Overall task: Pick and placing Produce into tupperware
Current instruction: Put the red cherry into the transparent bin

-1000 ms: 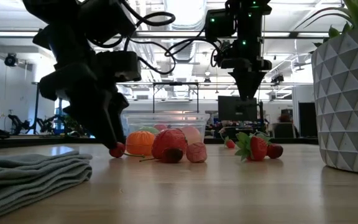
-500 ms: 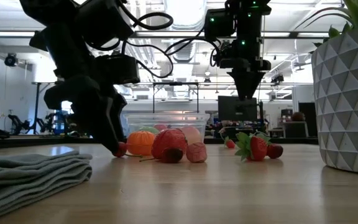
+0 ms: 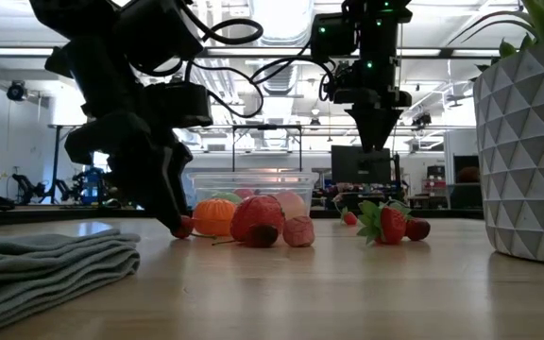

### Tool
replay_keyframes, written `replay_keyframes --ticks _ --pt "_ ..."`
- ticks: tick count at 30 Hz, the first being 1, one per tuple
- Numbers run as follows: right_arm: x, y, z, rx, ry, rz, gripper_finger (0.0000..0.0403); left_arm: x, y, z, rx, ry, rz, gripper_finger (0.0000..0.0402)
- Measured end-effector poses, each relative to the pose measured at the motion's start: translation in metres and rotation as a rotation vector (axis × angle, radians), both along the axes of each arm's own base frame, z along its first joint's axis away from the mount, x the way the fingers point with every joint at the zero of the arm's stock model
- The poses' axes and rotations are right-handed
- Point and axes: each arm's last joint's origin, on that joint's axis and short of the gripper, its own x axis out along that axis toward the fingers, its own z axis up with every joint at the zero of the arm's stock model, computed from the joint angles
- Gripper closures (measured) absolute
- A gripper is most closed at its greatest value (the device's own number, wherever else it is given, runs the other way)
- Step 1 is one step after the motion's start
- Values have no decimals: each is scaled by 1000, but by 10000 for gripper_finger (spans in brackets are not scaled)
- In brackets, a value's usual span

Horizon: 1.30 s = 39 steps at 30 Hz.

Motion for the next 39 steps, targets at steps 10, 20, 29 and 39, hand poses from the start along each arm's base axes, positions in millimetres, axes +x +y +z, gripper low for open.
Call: replay_keyframes --ticks 10,20,29,39 --pt "0 0 0 0 0 0 207 3 -2 2 -18 -42 -6 293" --pt "0 0 0 2 0 -1 207 -1 -5 4 -81 10 -41 293" --pt "0 0 0 3 -1 0 207 -13 -1 60 7 -153 25 293" --pt "0 0 0 2 -4 4 207 -19 48 84 165 -252 185 293"
